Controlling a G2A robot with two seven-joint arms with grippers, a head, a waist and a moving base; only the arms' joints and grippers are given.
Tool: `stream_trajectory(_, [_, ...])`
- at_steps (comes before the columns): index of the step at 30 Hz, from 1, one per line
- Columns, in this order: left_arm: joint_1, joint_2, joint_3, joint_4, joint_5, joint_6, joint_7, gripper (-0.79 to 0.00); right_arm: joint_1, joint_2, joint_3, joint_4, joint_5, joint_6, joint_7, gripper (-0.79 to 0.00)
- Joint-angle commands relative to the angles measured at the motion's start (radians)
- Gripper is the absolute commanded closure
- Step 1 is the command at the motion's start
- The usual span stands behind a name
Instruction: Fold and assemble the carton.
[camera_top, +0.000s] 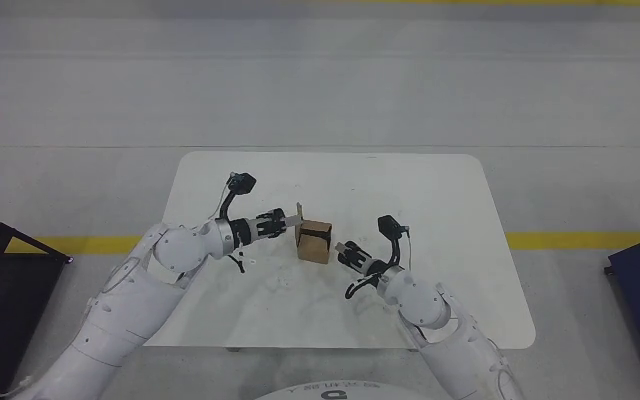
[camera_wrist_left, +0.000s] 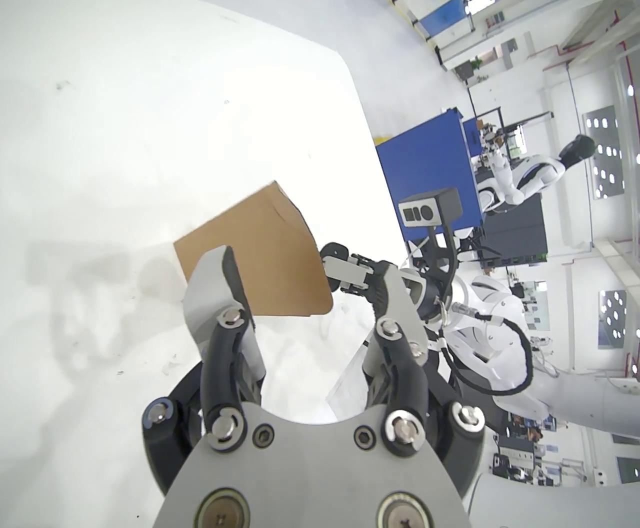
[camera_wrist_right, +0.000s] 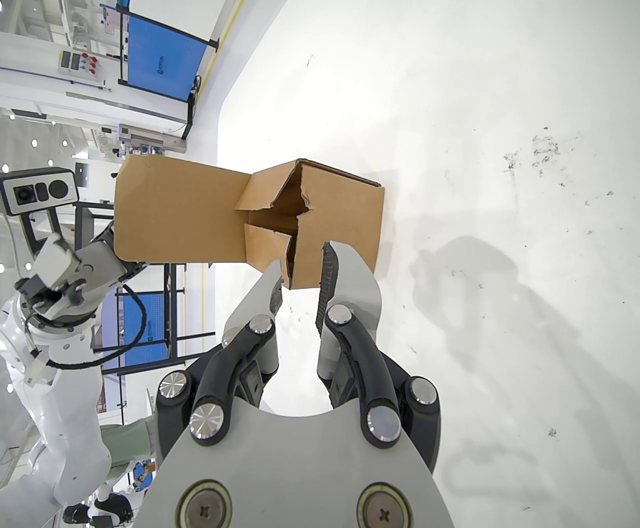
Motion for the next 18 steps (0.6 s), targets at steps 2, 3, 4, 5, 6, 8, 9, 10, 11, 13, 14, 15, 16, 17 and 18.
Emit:
stream_trajectory(2, [-0.022,-0.002,0.002,-0.003,0.024,0.035,-0.016,-0.212,0.002,0.000,-0.003,0.000,-0.001,0.007,-0.001,-0.194])
stream_trajectory(3, [-0.034,-0.005,0.011,-0.005,0.034,0.046,-0.029,-0.212,0.003,0.000,-0.003,-0.001,-0.002,0.009,-0.003,-0.191])
stream_trajectory(4, [-0.046,-0.007,0.021,-0.003,0.041,0.055,-0.040,-0.215,0.003,0.001,-0.004,-0.001,-0.002,0.011,-0.004,-0.191])
stream_trajectory(5, [-0.061,-0.011,0.031,0.003,0.050,0.072,-0.048,-0.219,0.003,0.001,-0.005,-0.002,-0.002,0.011,-0.005,-0.191])
stream_trajectory(6, [-0.075,-0.015,0.044,0.004,0.057,0.085,-0.055,-0.225,0.001,0.001,-0.004,-0.002,0.000,0.010,-0.008,-0.188])
stream_trajectory(8, [-0.099,-0.023,0.071,0.011,0.066,0.089,-0.070,-0.231,-0.002,0.002,-0.002,-0.003,0.005,0.004,-0.012,-0.182])
stream_trajectory(9, [-0.106,-0.027,0.080,0.016,0.072,0.094,-0.065,-0.231,-0.005,0.002,0.000,-0.002,0.007,0.003,-0.014,-0.179])
stream_trajectory(10, [-0.111,-0.031,0.091,0.016,0.077,0.093,-0.063,-0.231,-0.006,0.003,0.002,-0.003,0.010,0.000,-0.015,-0.179])
stream_trajectory(11, [-0.116,-0.034,0.098,0.018,0.078,0.090,-0.062,-0.234,-0.008,0.003,0.004,-0.003,0.010,-0.002,-0.015,-0.179])
stream_trajectory(13, [-0.122,-0.038,0.107,0.023,0.087,0.090,-0.052,-0.234,-0.009,0.004,0.007,-0.004,0.012,-0.004,-0.013,-0.179])
stream_trajectory(14, [-0.123,-0.040,0.111,0.023,0.088,0.088,-0.050,-0.237,-0.010,0.005,0.008,-0.005,0.014,-0.006,-0.013,-0.175])
stream_trajectory(15, [-0.124,-0.041,0.113,0.023,0.093,0.088,-0.048,-0.237,-0.010,0.005,0.008,-0.004,0.015,-0.006,-0.013,-0.175])
stream_trajectory(16, [-0.124,-0.042,0.115,0.021,0.097,0.087,-0.045,-0.237,-0.010,0.005,0.009,-0.004,0.016,-0.005,-0.012,-0.172])
stream_trajectory(17, [-0.124,-0.043,0.117,0.019,0.100,0.084,-0.043,-0.237,-0.010,0.006,0.009,-0.004,0.016,-0.005,-0.012,-0.172])
stream_trajectory(18, [-0.123,-0.044,0.117,0.018,0.105,0.084,-0.040,-0.237,-0.010,0.006,0.009,-0.005,0.014,-0.005,-0.011,-0.172])
